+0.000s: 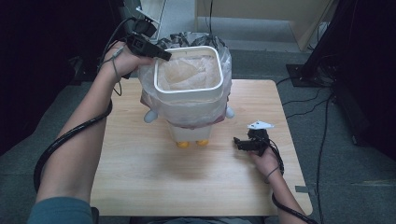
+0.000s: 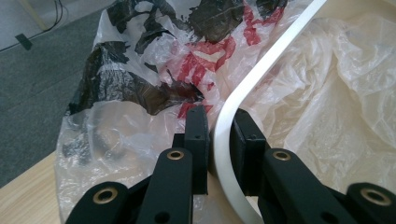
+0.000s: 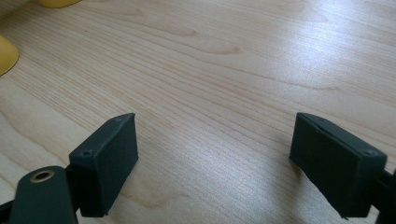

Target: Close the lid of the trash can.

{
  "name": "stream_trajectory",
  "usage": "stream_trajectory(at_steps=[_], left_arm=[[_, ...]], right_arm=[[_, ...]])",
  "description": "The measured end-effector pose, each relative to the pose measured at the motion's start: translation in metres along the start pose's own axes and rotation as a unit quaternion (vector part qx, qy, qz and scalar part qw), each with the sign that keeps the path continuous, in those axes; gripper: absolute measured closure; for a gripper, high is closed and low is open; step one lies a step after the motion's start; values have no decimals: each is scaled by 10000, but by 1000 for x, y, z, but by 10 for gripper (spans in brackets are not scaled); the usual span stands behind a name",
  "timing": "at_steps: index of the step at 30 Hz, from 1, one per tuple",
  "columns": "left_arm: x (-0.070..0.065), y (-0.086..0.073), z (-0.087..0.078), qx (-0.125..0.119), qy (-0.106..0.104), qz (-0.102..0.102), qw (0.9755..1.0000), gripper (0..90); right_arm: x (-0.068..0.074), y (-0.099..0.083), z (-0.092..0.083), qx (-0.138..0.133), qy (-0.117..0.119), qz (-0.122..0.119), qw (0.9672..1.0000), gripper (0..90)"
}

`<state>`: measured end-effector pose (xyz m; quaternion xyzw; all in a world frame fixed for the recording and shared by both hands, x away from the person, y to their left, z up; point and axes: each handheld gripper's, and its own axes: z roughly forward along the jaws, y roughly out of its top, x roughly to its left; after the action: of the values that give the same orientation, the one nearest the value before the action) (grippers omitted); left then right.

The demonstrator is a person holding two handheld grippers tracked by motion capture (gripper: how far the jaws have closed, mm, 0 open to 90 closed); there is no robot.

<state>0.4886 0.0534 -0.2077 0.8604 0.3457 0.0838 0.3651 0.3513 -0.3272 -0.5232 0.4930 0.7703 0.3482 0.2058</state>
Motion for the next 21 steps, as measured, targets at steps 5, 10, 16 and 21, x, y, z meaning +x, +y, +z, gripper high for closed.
stream_trajectory(at_steps=[5,10,16,21], left_arm=[[-1,-1,-1,14,-53,115,9999,786],[2,-5,-3,-117,-284,53,9995,753],[7,-5,-7,-332,-494,-130,9981,653],[7,-2,-14,-567,-587,-125,9966,631]], right_arm=[[0,0,0,3,0,-1,10000,149],[0,0,0,4,2,-6,10000,149],[0,0,0,2,-2,-6,10000,149],[0,0,0,1,-1,0,10000,149]])
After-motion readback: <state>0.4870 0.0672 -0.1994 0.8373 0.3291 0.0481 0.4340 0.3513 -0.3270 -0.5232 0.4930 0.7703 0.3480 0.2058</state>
